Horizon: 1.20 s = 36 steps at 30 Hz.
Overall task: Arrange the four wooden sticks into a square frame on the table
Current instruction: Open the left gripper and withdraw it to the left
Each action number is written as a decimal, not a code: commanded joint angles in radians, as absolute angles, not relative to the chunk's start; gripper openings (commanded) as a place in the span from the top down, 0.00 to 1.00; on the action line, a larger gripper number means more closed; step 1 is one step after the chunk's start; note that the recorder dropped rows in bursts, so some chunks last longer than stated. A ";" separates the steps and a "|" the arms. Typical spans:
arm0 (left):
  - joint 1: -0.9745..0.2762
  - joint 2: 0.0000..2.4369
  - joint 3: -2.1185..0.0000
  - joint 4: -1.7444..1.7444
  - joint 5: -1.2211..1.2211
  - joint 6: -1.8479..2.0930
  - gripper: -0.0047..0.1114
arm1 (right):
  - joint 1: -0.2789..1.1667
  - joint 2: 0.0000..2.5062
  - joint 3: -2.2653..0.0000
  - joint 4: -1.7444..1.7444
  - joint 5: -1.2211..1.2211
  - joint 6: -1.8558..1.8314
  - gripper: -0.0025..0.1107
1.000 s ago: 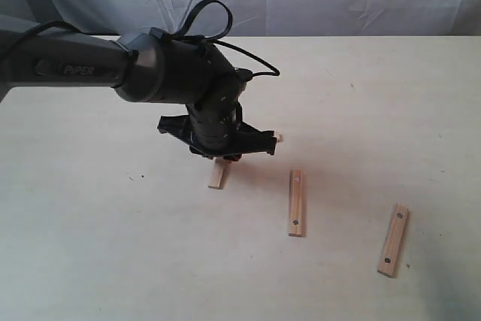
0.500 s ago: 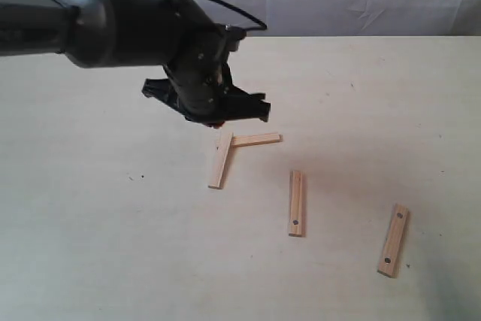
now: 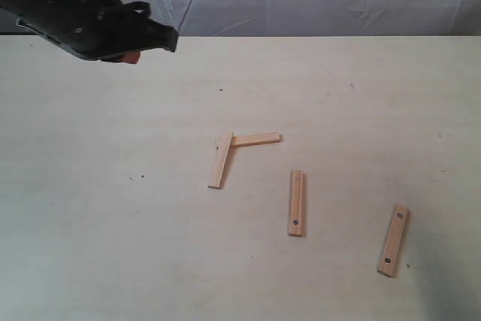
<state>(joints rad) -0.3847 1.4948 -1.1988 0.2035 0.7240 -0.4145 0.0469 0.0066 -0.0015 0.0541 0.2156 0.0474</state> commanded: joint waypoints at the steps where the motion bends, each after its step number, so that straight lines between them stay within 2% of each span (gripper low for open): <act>1: -0.380 1.289 -1.035 0.172 0.600 -0.403 0.96 | 0.041 0.000 0.000 0.051 -0.013 0.044 0.99; 5: -0.380 1.120 -0.886 0.175 0.515 -0.403 0.96 | 0.041 0.000 0.000 0.055 -0.137 0.044 0.99; 10: -0.380 0.920 -0.751 0.184 0.495 -0.403 0.96 | 0.041 0.000 0.000 0.057 -0.175 0.044 0.99; 21: -0.380 0.635 -0.642 0.202 0.537 -0.403 0.96 | 0.041 0.000 0.000 0.055 -0.158 0.038 0.99; 23: -0.380 0.621 -0.642 0.204 0.546 -0.403 0.96 | 0.041 0.000 -0.015 0.072 -0.094 0.038 0.99; 26: -0.380 0.611 -0.642 0.209 0.551 -0.403 0.96 | 0.041 0.042 -0.117 0.079 0.139 0.038 0.99; 31: -0.380 0.611 -0.642 0.211 0.555 -0.403 0.96 | 0.041 0.254 -0.344 0.079 0.567 0.135 0.99; 33: -0.380 0.611 -0.642 0.211 0.557 -0.403 0.96 | 0.041 0.344 -0.416 0.085 0.642 0.135 0.99; 36: -0.380 0.611 -0.642 0.211 0.557 -0.403 0.96 | 0.041 0.447 -0.478 0.091 0.622 0.135 0.99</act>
